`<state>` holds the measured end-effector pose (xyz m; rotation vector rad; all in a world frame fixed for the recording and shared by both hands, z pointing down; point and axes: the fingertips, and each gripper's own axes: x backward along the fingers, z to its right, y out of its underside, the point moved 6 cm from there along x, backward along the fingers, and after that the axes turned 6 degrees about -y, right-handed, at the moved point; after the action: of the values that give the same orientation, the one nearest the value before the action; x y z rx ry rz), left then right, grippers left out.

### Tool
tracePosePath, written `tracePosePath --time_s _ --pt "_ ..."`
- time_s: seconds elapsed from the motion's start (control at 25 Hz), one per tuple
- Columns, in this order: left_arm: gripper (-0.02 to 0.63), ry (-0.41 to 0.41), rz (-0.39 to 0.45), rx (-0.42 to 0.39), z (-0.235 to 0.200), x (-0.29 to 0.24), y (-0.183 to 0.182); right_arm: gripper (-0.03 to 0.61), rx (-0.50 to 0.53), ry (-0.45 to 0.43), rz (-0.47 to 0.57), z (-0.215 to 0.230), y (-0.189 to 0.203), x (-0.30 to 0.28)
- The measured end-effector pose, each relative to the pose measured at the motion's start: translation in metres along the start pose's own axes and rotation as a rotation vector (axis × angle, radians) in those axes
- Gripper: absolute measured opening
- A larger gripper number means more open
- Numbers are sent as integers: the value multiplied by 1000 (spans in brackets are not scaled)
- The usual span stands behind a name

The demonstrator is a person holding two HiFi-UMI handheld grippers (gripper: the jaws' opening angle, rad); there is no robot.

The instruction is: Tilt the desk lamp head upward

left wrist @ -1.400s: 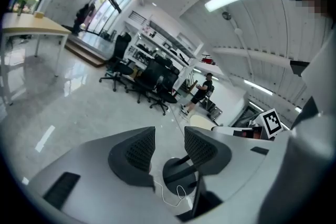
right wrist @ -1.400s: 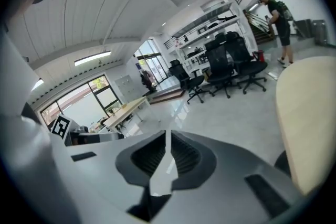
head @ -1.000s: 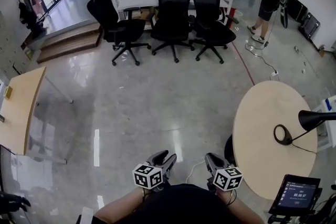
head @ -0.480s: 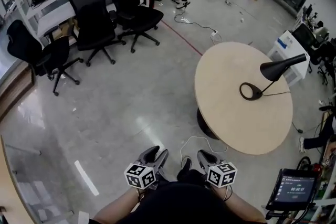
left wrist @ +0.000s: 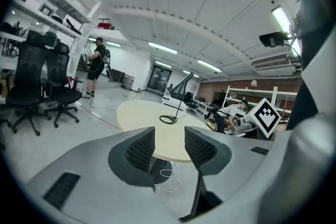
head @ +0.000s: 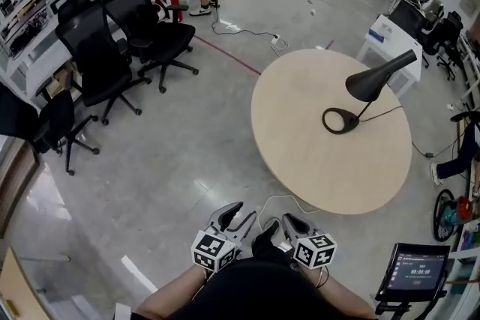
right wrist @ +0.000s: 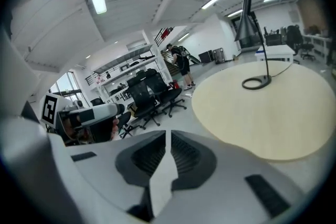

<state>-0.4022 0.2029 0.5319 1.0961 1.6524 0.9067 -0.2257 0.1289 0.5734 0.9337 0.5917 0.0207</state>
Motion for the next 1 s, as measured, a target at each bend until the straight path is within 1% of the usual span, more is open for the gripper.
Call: tracePosePath --time_s 0.2,0.28,0.4,0.56,0.72,0.88,1.0 --pt "184 -5 -31 -85 -10 -29 -20 32 -76 34 84 37 -24 -15" --pt "184 -12 -41 -131 -14 -48 -28 32 -91 31 103 53 -34 -22" --pt "184 -14 -33 -212 -15 -84 -38 32 -103 38 130 77 -51 -24" --pt "184 41 -36 -270 0 -136 -56 32 -141 86 179 117 -71 -15" --pt "184 80 -25 -361 20 -182 -69 32 -175 122 221 153 -84 -2" --pt "184 108 -8 -451 39 -220 -79 32 -189 174 271 182 -96 16" --pt "184 146 8 -504 46 -244 -91 32 -200 212 313 195 -107 23"
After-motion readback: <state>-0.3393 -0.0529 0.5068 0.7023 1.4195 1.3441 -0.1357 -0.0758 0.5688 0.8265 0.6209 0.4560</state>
